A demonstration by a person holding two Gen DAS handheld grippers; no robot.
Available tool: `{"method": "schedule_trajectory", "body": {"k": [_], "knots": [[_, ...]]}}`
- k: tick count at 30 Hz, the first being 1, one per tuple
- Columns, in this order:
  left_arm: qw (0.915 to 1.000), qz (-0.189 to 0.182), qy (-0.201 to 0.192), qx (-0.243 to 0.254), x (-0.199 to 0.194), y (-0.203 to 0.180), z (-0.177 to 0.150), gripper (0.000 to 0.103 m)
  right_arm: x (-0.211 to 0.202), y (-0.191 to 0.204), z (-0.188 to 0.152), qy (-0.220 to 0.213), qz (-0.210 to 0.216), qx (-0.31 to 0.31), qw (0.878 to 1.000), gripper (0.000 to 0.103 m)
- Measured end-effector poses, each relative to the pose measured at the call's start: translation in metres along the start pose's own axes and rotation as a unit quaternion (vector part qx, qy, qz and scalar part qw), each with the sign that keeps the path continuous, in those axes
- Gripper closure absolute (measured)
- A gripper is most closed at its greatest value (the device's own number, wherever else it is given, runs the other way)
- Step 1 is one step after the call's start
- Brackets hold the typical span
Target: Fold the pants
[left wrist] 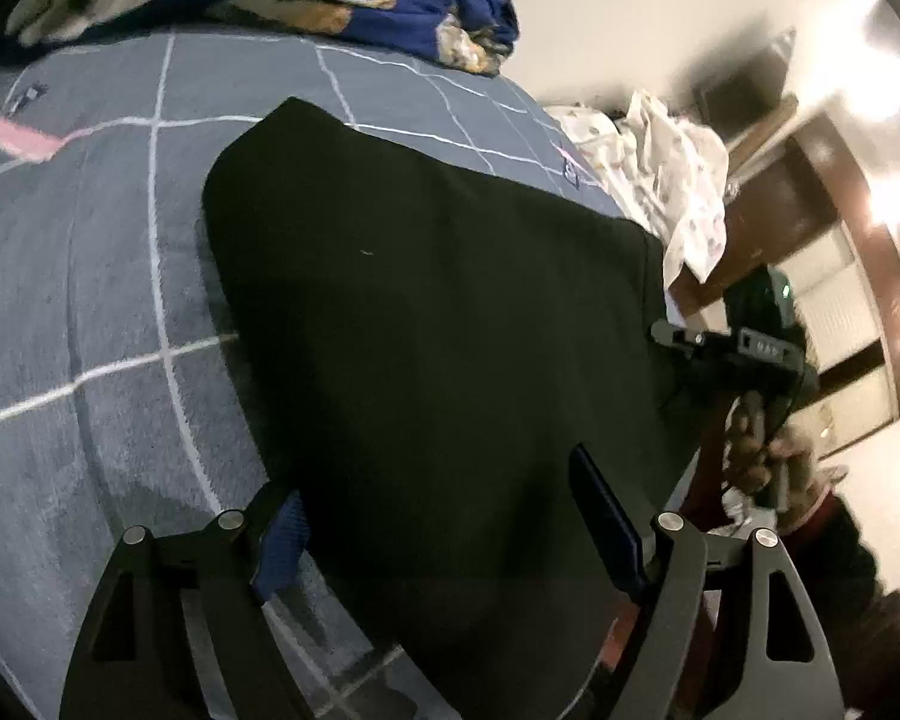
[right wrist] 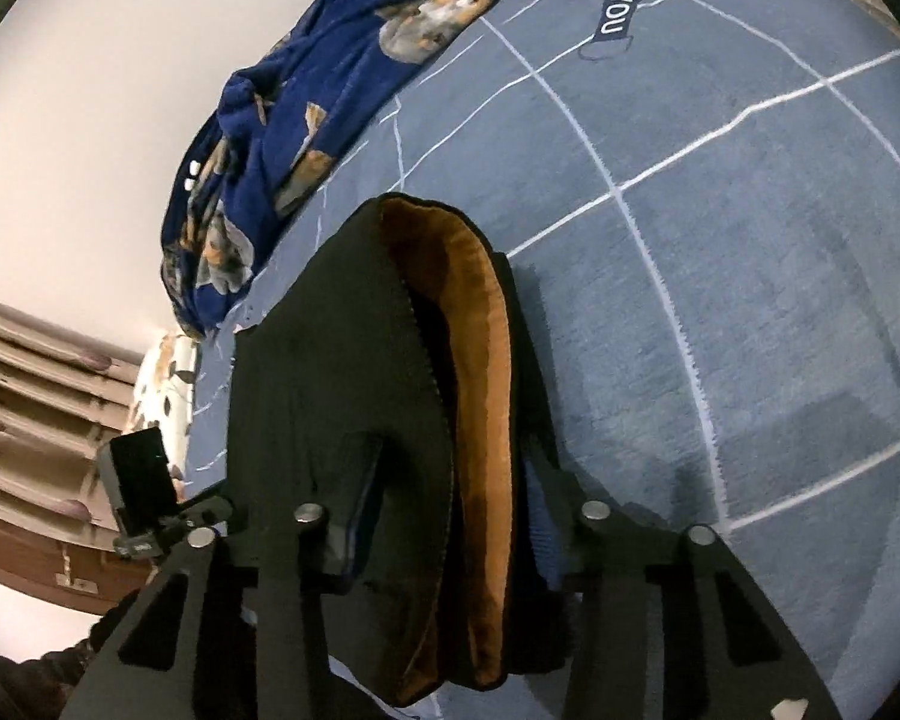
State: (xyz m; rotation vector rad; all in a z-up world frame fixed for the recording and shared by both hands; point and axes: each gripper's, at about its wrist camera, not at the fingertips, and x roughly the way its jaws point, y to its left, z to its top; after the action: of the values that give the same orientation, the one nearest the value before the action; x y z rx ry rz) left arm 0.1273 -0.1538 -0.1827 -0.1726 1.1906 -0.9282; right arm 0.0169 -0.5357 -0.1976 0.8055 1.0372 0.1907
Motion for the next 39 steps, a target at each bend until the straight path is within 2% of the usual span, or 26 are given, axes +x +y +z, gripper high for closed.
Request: {"method": "schedule_trajectory", "body": {"k": [3,6,12,24,33,36,39], "knots": [[0.9995,0.020,0.002,0.023,0.003,-0.006,0.000,0.024,0.004,-0.002,-0.002,0.009,0.038,0.009,0.999,0.082],[0.9979,0.047,0.007,0.044,0.008,-0.015,0.001,0.021,0.017,-0.001,-0.007,0.024,0.042,0.009,0.999,0.082],[0.9917,0.099,0.013,0.081,0.017,-0.030,-0.003,0.020,0.016,0.005,-0.005,0.021,0.038,-0.007,0.999,0.076],[0.9831,0.148,0.013,0.107,0.023,-0.041,-0.010,0.020,0.020,0.000,0.001,0.045,0.053,-0.003,0.998,0.075],[0.9776,0.175,0.010,0.117,0.027,-0.046,-0.009,0.022,0.023,0.008,-0.001,0.037,0.031,-0.015,0.999,0.079],[0.9761,0.180,0.006,0.121,0.027,-0.047,-0.010,0.025,0.023,0.009,-0.002,0.035,0.029,-0.018,0.999,0.081],[0.9738,0.187,0.001,0.129,0.024,-0.049,-0.011,0.034,0.024,0.003,-0.003,0.039,0.049,-0.003,0.998,0.082]]}}
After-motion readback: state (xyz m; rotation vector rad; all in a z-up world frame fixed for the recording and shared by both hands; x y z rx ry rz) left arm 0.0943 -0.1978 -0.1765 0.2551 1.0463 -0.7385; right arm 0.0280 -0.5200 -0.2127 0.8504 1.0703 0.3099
